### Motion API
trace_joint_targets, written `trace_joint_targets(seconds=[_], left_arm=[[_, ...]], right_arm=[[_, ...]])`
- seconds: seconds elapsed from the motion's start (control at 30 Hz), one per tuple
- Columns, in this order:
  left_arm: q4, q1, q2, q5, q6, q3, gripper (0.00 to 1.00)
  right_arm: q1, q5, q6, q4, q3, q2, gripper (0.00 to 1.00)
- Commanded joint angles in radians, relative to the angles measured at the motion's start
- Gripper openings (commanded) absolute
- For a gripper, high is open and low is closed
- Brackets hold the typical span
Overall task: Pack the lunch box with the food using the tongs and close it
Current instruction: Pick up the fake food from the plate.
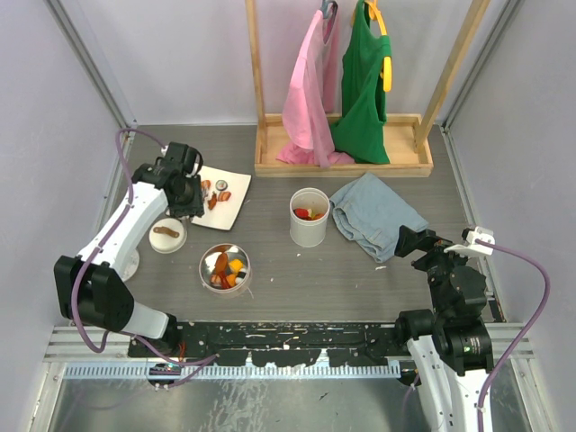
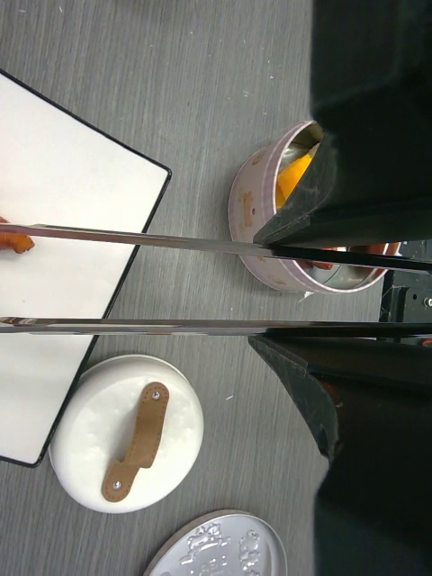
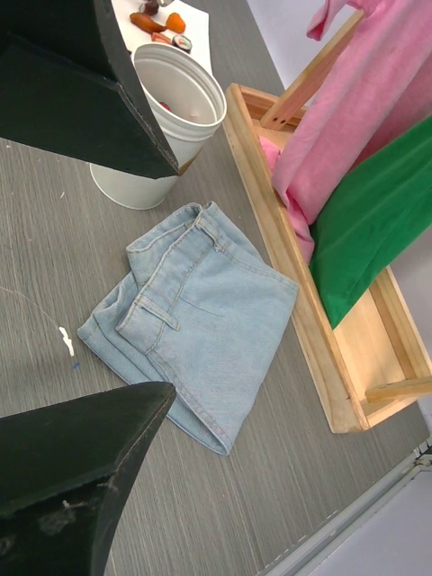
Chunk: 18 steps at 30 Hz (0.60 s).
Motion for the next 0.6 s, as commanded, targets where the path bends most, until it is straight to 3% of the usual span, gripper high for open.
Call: trace_joint_targets(seconds=[0.0,0.57], left_arm=[[0.057,0.008,-0.006,-0.034,0.022,0.000,0.39],[0.090,0.048,0.058,-0.006,0.034,-0.023,0.36]], right_arm=[[0.007,0.016,-0.011,0.055,0.006,-0.009,1.00],[0.007,0.020,-0.009,0.055,0.004,-0.014,1.00]])
